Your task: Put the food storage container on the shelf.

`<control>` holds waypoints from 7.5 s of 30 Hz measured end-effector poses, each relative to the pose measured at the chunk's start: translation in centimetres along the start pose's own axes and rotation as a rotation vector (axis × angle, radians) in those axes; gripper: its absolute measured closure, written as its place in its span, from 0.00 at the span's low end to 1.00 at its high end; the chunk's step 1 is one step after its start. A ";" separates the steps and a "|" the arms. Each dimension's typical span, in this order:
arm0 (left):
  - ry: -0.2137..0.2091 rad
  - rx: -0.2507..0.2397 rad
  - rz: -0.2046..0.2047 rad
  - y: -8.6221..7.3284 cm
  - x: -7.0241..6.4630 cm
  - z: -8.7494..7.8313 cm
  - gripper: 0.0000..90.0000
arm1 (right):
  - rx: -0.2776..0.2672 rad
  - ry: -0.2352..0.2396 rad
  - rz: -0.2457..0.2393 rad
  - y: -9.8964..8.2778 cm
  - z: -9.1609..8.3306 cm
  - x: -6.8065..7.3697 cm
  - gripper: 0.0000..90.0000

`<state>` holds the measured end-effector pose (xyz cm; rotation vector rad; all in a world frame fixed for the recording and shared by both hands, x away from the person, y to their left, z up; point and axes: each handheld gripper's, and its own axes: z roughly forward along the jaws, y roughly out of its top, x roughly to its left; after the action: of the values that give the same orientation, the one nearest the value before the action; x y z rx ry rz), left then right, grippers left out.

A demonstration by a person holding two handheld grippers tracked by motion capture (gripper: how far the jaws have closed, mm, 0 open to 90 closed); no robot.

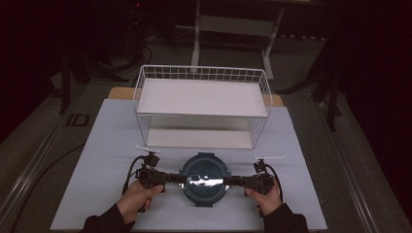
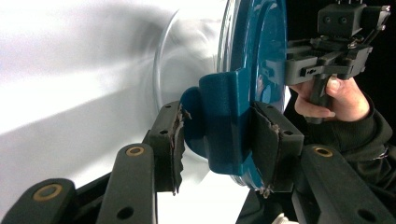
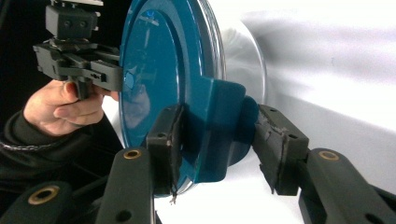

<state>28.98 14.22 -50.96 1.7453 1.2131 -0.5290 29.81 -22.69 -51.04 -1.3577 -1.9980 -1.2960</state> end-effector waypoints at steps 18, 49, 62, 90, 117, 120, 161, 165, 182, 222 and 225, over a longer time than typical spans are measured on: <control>0.031 -0.029 0.010 -0.9 -0.6 -0.4 0.63 | -0.012 0.038 -0.004 -0.5 0.0 0.6 0.62; 0.065 -0.181 0.173 4.7 -1.4 -1.7 0.63 | -0.112 0.009 -0.182 5.4 -0.9 1.7 0.62; 0.092 -0.189 0.169 7.7 0.6 -0.4 0.63 | -0.151 0.001 -0.158 7.7 0.2 -1.0 0.62; 0.045 -0.314 0.141 9.2 5.7 1.8 0.60 | -0.243 -0.094 -0.127 9.5 2.7 -4.1 0.58; 0.249 -0.338 0.264 9.0 3.4 2.1 0.13 | -0.315 -0.263 -0.229 10.1 3.2 -3.0 0.44; 0.232 -0.342 0.258 8.6 2.6 1.8 0.00 | -0.300 -0.279 -0.251 9.7 3.0 -2.2 0.43; 0.212 -0.336 0.594 -0.8 -3.6 -2.3 0.00 | -0.113 -0.282 -0.413 3.9 6.5 4.0 1.00; 0.218 -0.336 0.605 -0.8 -3.5 -2.0 0.00 | -0.115 -0.301 -0.415 4.1 6.9 3.8 1.00; 0.223 -0.355 0.617 -1.0 -2.9 -1.7 0.00 | -0.125 -0.314 -0.423 5.4 8.4 3.6 1.00; 0.218 -0.363 0.634 -1.1 -3.2 -1.8 0.00 | -0.179 -0.314 -0.453 6.5 8.3 3.2 0.44; 0.207 -0.369 0.648 -1.2 -3.4 -1.9 0.00 | -0.188 -0.258 -0.465 5.5 7.7 3.7 0.22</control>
<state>26.19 14.23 -47.96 1.7629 0.7444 0.2486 34.24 -13.66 -49.54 -1.2333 -2.5325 -1.6082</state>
